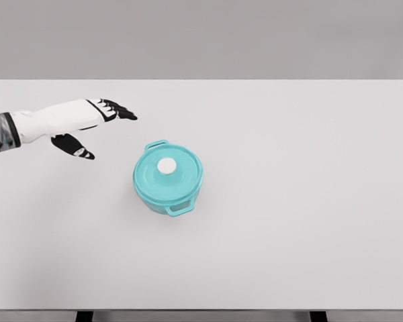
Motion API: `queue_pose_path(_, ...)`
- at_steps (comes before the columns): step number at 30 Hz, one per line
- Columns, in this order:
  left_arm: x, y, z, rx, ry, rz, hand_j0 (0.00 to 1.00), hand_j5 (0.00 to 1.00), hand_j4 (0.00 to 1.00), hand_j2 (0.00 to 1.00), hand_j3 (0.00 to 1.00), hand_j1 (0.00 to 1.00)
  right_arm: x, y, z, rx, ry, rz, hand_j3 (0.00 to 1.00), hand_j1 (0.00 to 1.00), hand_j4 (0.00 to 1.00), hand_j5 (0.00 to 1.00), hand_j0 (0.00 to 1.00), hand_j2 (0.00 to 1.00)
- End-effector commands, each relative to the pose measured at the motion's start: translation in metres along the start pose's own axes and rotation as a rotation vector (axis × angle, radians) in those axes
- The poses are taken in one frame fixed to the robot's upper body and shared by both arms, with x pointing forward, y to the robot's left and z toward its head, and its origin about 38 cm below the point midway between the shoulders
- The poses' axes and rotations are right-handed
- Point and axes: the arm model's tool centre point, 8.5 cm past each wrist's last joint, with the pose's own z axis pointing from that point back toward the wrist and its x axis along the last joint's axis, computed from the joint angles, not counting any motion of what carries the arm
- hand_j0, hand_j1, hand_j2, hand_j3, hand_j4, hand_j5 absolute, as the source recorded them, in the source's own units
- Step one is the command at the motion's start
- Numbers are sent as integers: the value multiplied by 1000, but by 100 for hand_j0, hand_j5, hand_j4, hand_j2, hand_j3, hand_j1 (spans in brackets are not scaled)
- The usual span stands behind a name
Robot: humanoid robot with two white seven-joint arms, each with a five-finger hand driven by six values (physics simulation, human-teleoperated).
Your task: Open the lid of the pot with left arm
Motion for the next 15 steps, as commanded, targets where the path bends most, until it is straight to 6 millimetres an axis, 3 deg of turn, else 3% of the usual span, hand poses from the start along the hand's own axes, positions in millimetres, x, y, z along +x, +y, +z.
queue_pose_path(1, 1, 0, -1, 1, -4, 3, 100, 100, 100, 100, 100, 100, 0, 0, 0, 2, 1, 0, 100, 100, 100, 100, 100, 100)
queue_pose_path(11, 4, -4, -3, -24, 4, -29, 100, 100, 100, 100, 100, 100, -1, 2, 0, 2, 1, -7, 100, 100, 100, 100, 100, 100)
queue_pose_path(14, 38, 18, -7, -17, -80, -134, 100, 100, 100, 100, 100, 100, -1, 2, 0, 2, 1, -7, 100, 100, 100, 100, 100, 100)
queue_pose_path(15, 43, 25, 2, -37, -87, -175, 100, 100, 100, 100, 100, 100, -1, 2, 0, 2, 1, -7, 100, 100, 100, 100, 100, 100)
